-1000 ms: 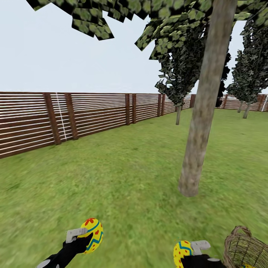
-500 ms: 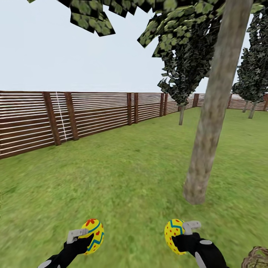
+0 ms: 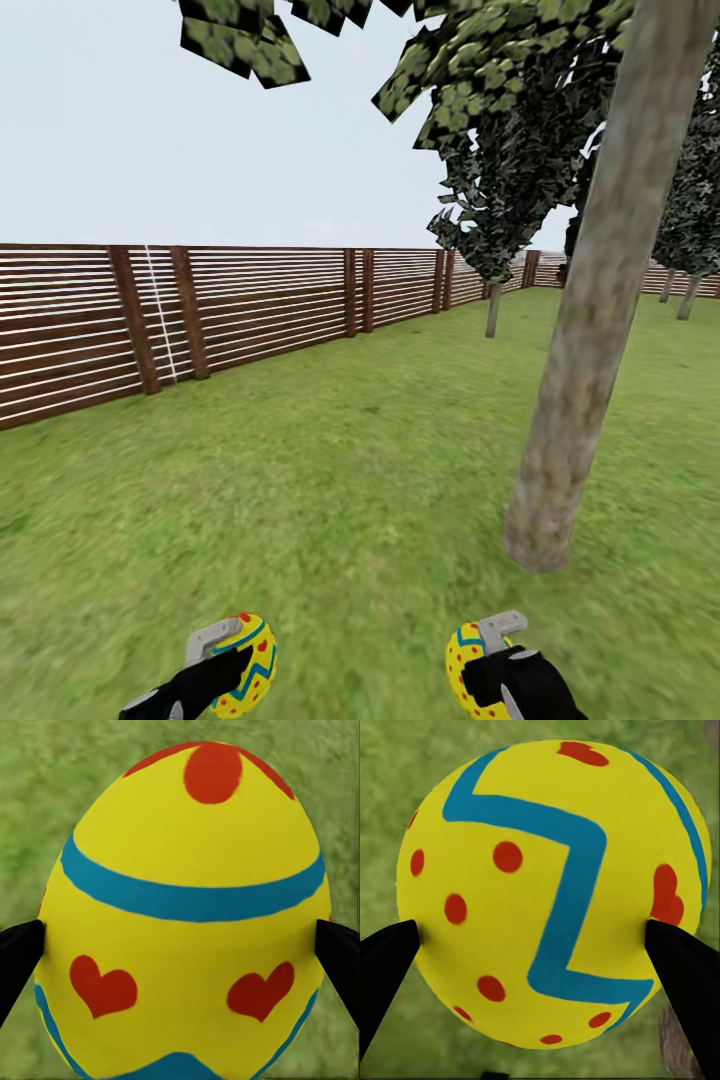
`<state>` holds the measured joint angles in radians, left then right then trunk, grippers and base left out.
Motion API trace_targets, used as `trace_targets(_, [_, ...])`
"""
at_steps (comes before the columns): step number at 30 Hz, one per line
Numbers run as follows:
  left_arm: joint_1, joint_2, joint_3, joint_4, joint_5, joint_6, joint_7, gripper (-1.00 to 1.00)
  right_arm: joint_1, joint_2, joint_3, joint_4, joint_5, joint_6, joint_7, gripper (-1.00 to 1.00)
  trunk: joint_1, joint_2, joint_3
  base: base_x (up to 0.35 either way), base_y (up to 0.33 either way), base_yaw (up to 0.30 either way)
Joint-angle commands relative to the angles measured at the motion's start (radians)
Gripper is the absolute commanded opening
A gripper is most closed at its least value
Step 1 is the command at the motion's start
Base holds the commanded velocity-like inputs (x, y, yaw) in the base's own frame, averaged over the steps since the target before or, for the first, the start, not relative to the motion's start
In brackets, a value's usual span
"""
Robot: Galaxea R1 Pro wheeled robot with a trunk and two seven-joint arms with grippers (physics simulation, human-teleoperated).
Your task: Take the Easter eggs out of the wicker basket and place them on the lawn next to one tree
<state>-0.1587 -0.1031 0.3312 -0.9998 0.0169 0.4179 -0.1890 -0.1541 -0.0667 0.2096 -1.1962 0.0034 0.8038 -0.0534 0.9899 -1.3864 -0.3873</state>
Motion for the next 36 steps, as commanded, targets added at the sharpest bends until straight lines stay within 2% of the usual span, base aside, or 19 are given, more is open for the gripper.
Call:
trace_targets(1, [-0.002, -0.001, 0.004, -0.014, 0.001, 0.018, -0.007, -1.0, -0.001, 0.001, 0.004, 0.022, 0.001, 0.006, -0.005, -1.0, 0.001, -0.001, -0.001, 0.33, 0.0, 0.0])
trace_targets(2, [-0.002, -0.002, -0.002, -0.024, 0.0, 0.039, -0.007, -1.0, -0.001, 0.001, 0.004, 0.041, 0.001, 0.005, -0.006, -1.0, 0.001, -0.001, -0.001, 0.228, 0.0, 0.0])
trace_targets(6, [-0.006, 0.0, -0.041, -0.077, 0.001, 0.1, -0.009, -1.0, -0.001, 0.007, 0.004, -0.008, 0.001, 0.01, -0.006, -1.0, 0.001, -0.001, -0.001, 0.202, 0.0, 0.0])
trace_targets(8, [-0.016, 0.004, -0.086, -0.119, 0.0, 0.136, -0.009, -1.0, -0.001, 0.009, 0.004, -0.017, 0.001, 0.011, -0.006, -1.0, 0.001, -0.001, -0.001, 0.321, 0.0, 0.0])
trace_targets(11, [-0.025, 0.01, -0.102, -0.14, -0.001, 0.147, -0.009, -1.0, -0.001, 0.012, 0.004, -0.035, 0.003, 0.011, -0.006, -1.0, 0.001, -0.001, -0.001, 0.333, 0.0, 0.0])
trace_targets(14, [-0.035, 0.018, -0.1, -0.126, 0.001, 0.192, -0.007, -1.0, -0.001, 0.012, 0.005, -0.038, 0.005, 0.01, -0.007, -1.0, 0.001, -0.001, -0.001, 0.318, 0.0, 0.0])
trace_targets(16, [-0.036, 0.021, -0.1, -0.145, -0.002, 0.206, -0.005, -1.0, -0.001, 0.01, 0.002, -0.032, 0.006, 0.011, -0.009, -1.0, 0.001, -0.001, -0.001, 0.086, 0.0, 0.0])
trace_targets(17, [-0.036, 0.022, -0.101, -0.151, -0.005, 0.208, -0.005, -1.0, -0.017, 0.009, -0.007, -0.004, 0.005, 0.013, -0.018, -1.0, 0.001, -0.001, -0.001, 0.021, 0.0, 0.0])
trace_targets(19, [-0.036, 0.023, -0.101, -0.152, -0.006, 0.209, -0.004, -1.0, -0.096, 0.01, -0.057, 0.146, -0.004, 0.016, -0.048, -1.0, 0.001, -0.001, -0.001, 0.006, 0.0, 0.0])
trace_targets(20, [-0.036, 0.022, -0.101, -0.152, -0.006, 0.209, -0.004, -1.0, -0.124, 0.017, -0.077, 0.211, -0.005, 0.015, -0.054, -1.0, 0.001, -0.001, -0.001, 0.006, 0.0, 0.0])
trace_targets(22, [-0.036, 0.023, -0.101, -0.149, -0.005, 0.21, -0.003, -1.0, -0.141, 0.041, -0.087, 0.248, 0.0, 0.017, -0.059, -1.0, 0.001, -0.001, -0.001, 0.062, 0.0, 0.0])
trace_targets(26, [-0.038, 0.016, -0.109, -0.149, -0.01, 0.223, 0.0, -1.0, -0.145, 0.065, -0.084, 0.218, 0.006, 0.014, -0.06, -1.0, 0.001, -0.001, -0.001, 0.141, 0.0, 0.0])
trace_targets(29, [-0.092, 0.016, -0.111, -0.11, -0.018, 0.29, 0.006, -1.0, -0.145, 0.066, -0.083, 0.196, 0.007, 0.016, -0.06, -1.0, 0.001, -0.001, -0.001, 0.144, 0.0, 0.0])
trace_targets(31, [-0.105, 0.027, -0.107, -0.062, -0.042, 0.294, 0.002, -1.0, -0.145, 0.066, -0.083, 0.195, 0.006, 0.015, -0.06, -1.0, 0.001, -0.001, -0.001, 0.072, 0.0, 0.0])
trace_targets(33, [-0.106, 0.061, -0.104, -0.034, -0.046, 0.292, -0.003, -1.0, -0.145, 0.068, -0.082, 0.194, 0.005, 0.015, -0.059, -1.0, 0.001, -0.001, -0.001, 0.012, 0.0, 0.0])
trace_targets(36, [-0.107, 0.068, -0.106, -0.004, -0.046, 0.291, -0.004, -1.0, -0.145, 0.069, -0.077, 0.188, 0.002, 0.012, -0.059, -1.0, 0.001, -0.001, -0.001, 0.001, 0.0, 0.0])
